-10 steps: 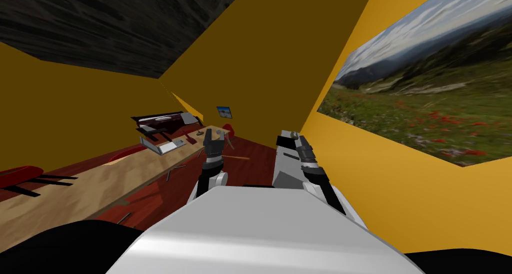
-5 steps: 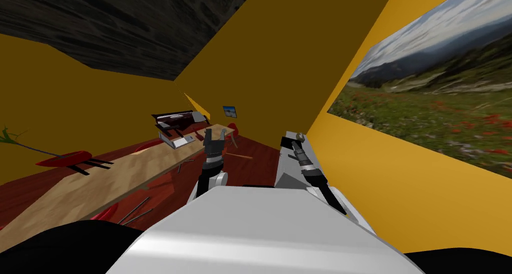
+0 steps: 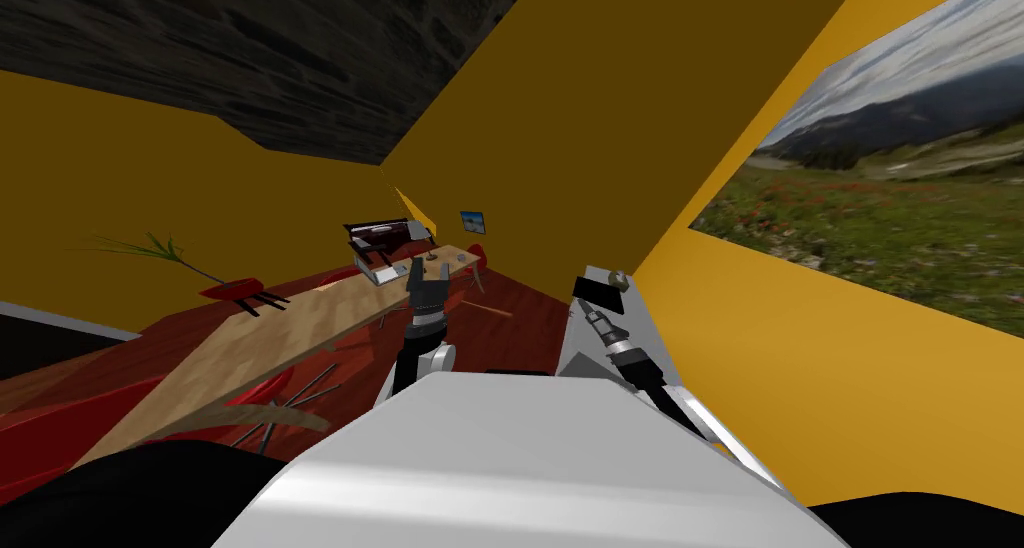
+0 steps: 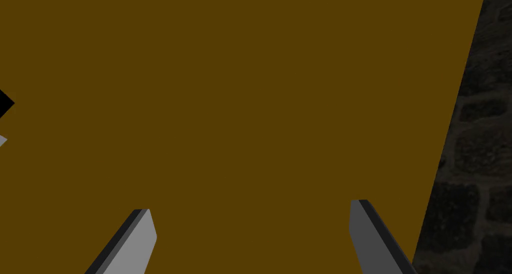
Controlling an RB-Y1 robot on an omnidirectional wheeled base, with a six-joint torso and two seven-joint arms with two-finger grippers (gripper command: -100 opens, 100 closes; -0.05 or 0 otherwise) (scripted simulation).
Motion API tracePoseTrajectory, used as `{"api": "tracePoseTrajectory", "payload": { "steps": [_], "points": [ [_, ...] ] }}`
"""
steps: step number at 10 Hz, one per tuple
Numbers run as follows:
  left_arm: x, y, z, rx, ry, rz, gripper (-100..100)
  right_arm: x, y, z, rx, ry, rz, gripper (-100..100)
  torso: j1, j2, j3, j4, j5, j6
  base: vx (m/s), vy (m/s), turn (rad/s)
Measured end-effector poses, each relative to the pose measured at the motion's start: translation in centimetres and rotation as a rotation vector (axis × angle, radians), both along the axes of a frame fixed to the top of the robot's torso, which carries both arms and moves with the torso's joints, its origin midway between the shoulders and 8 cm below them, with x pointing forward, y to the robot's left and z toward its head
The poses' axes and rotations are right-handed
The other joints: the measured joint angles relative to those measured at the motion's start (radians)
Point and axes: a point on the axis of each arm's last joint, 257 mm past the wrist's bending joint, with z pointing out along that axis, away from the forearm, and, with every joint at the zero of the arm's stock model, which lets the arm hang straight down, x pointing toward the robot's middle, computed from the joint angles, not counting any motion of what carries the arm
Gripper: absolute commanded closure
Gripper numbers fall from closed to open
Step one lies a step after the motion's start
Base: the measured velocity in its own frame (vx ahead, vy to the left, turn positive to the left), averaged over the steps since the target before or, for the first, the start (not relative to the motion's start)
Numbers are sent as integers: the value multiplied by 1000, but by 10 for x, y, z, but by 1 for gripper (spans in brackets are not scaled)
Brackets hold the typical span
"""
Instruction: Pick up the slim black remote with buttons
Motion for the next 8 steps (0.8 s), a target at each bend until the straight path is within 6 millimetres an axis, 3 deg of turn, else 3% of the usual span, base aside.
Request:
{"api": "tracePoseTrajectory", "payload": {
  "steps": [2, 4, 6, 8],
  "points": [
    [0, 0, 0, 0, 0, 0, 0, -8, -16, -44, -122, 100, -3, -100, 0, 0, 0, 0, 0, -1, -3, 20, 203],
    [0, 0, 0, 0, 0, 0, 0, -18, -26, -66, -213, 167, 2, -100, -1, -1, 0, 0, 0, -1, 5, 16, 297],
    [0, 0, 0, 0, 0, 0, 0, -42, -56, -109, -350, 286, 4, -100, -2, -1, -1, 0, 0, -1, 8, 1, 218],
    [0, 0, 0, 0, 0, 0, 0, -57, -69, -132, -442, 355, 16, -100, -2, -1, 0, 0, 0, 0, 10, -4, 301]
  ]
}}
